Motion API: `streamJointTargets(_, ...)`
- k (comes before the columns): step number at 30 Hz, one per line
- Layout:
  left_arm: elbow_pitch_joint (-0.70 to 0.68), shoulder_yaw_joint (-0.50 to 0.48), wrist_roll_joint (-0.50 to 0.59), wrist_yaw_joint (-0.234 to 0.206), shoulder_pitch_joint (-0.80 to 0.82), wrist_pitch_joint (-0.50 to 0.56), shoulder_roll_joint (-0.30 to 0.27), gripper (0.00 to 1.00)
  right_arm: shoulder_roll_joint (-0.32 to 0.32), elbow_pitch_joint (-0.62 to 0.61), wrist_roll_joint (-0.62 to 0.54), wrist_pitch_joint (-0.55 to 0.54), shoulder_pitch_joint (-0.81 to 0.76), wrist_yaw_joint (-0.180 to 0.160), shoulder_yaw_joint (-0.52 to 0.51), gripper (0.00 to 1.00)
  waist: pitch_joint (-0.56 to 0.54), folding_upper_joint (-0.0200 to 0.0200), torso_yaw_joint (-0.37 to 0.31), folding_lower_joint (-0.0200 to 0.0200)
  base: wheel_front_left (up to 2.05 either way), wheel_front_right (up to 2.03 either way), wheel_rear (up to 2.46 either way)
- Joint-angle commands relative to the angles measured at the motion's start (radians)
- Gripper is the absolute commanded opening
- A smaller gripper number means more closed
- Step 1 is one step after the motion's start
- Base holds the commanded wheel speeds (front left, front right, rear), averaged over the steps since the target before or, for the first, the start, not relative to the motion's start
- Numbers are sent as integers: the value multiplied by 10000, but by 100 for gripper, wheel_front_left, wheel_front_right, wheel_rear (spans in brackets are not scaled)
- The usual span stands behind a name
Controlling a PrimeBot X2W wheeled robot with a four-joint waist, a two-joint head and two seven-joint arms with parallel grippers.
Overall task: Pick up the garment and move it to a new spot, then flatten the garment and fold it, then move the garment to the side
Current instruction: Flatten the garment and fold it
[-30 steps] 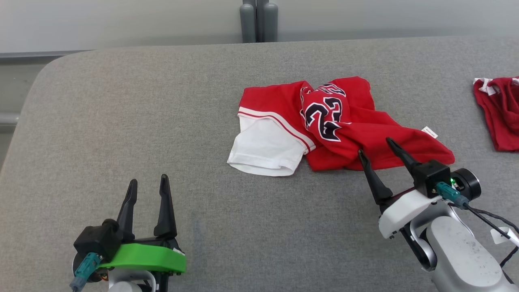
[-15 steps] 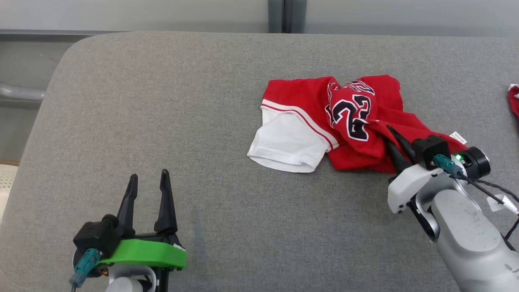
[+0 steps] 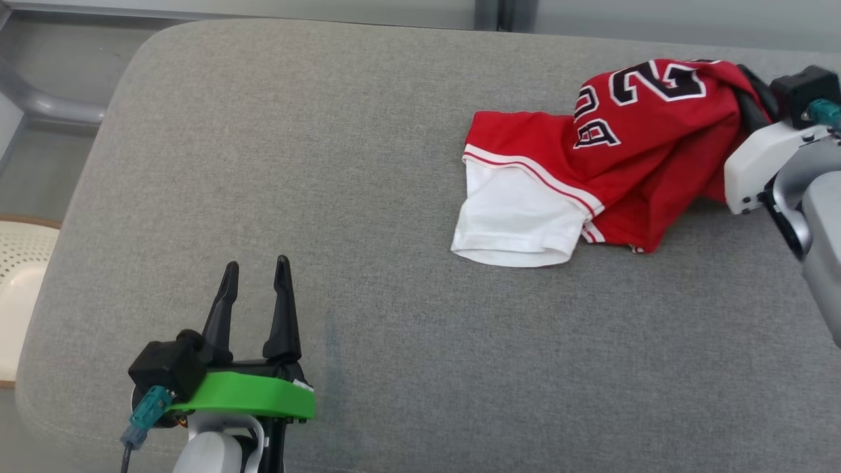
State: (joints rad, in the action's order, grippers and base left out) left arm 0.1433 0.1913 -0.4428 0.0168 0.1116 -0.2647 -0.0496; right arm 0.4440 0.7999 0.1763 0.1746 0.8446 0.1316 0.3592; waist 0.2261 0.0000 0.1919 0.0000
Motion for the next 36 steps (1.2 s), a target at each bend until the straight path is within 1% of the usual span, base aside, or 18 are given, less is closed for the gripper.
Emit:
streamJointTargets(1, -20, 29, -73, -13, 174, 11, -20, 100, 112, 310, 52, -99, 282, -15, 101, 0, 295, 0, 366, 0, 0, 0, 0)
streamJointTargets(5, -53, 135, -161, -46, 299, 11, -19, 100, 397, 1383, 286, -199, 980, -17, 132, 0, 530, 0, 631, 0, 0, 0, 0)
streamJointTargets(6, -61, 143, -167, -48, 325, 11, -19, 100, 432, 1603, 275, -139, 1119, -17, 98, 18, 585, 0, 670, 0, 0, 0, 0)
streamJointTargets(7, -66, 159, -164, -51, 341, 11, -19, 100, 394, 1878, 220, -34, 1280, -17, 12, 53, 634, 0, 702, 0, 0, 0, 0)
streamJointTargets(8, -65, 168, -169, -57, 342, 11, -19, 100, 341, 2079, 158, 49, 1388, -17, -49, 100, 670, 0, 721, 0, 0, 0, 0)
streamJointTargets(13, -57, 154, -110, -85, 367, 11, -19, 100, 36, 2836, -178, 520, 1867, -17, -148, 100, 749, 0, 632, 0, 0, 0, 0)
streamJointTargets(16, -24, 110, -36, -74, 303, 11, -19, 100, -164, 2979, -176, 732, 1886, -17, -157, 100, 653, 0, 399, 0, 0, 0, 0)
streamJointTargets(19, -12, 60, 29, -67, 229, 11, -20, 100, -246, 2771, 31, 869, 1716, -17, -280, 100, 477, 0, 127, 0, 0, 0, 0)
streamJointTargets(21, -19, -2, 84, -65, 130, 11, -20, 100, -338, 2353, 226, 914, 1449, -15, -435, 100, 333, 0, -101, 0, 0, 0, 0)
streamJointTargets(27, 10, -141, 265, 2, -125, 11, -22, 100, -334, -28, 493, 904, -139, -15, -1139, 100, -141, 0, -808, 0, 0, 0, 0)
streamJointTargets(29, 28, -152, 313, 8, -215, 11, -20, 100, -437, -716, 552, 904, -791, -15, -1400, 100, -296, 0, -994, 0, 0, 0, 0)
streamJointTargets(32, 56, -162, 369, 26, -329, 11, -22, 100, -695, -1656, 612, 906, -1839, -15, -1687, 100, -508, 0, -1206, 0, 0, 0, 0)
streamJointTargets(36, 53, -128, 385, 42, -417, 11, -22, 100, -1187, -2443, 676, 907, -3143, -15, -1886, 100, -665, 0, -1294, 0, 0, 0, 0)
